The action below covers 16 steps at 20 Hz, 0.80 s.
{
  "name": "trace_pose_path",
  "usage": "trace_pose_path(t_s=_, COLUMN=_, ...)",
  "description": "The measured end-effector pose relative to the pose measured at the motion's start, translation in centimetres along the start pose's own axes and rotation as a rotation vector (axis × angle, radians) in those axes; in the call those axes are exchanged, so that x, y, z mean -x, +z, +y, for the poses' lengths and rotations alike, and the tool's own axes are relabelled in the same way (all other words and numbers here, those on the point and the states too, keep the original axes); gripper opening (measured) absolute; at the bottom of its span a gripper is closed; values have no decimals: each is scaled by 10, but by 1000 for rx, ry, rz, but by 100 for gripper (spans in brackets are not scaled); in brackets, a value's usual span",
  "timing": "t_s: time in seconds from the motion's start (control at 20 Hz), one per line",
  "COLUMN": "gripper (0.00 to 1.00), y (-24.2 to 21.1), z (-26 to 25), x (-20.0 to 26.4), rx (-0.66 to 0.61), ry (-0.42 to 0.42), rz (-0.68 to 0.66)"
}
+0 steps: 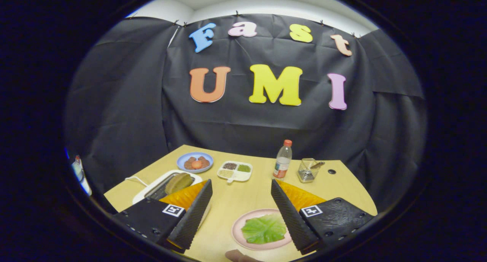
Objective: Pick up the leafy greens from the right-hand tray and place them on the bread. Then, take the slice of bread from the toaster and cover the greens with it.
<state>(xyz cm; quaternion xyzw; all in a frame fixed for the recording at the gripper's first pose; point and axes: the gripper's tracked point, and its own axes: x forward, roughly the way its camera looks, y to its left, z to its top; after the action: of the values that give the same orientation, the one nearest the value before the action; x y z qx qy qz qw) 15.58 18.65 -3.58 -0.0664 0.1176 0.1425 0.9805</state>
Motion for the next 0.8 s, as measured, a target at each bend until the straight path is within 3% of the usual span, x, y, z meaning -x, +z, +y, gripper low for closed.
trace_pose_path(t_s=0.3, gripper=95, y=-7, z=86, x=-44, rx=39, ry=49, rz=80)
trace_pose_path(t_s=0.55, gripper=93, y=-45, z=104, x=-88, rx=53, ry=-41, rz=228)
trace_pose_path(t_s=0.7, gripper=89, y=-56, z=111, x=-97, rx=42, ry=-48, rz=264)
trace_pose_path(t_s=0.8, gripper=68, y=-59, z=119, x=-97, rx=14, ry=-38, rz=275)
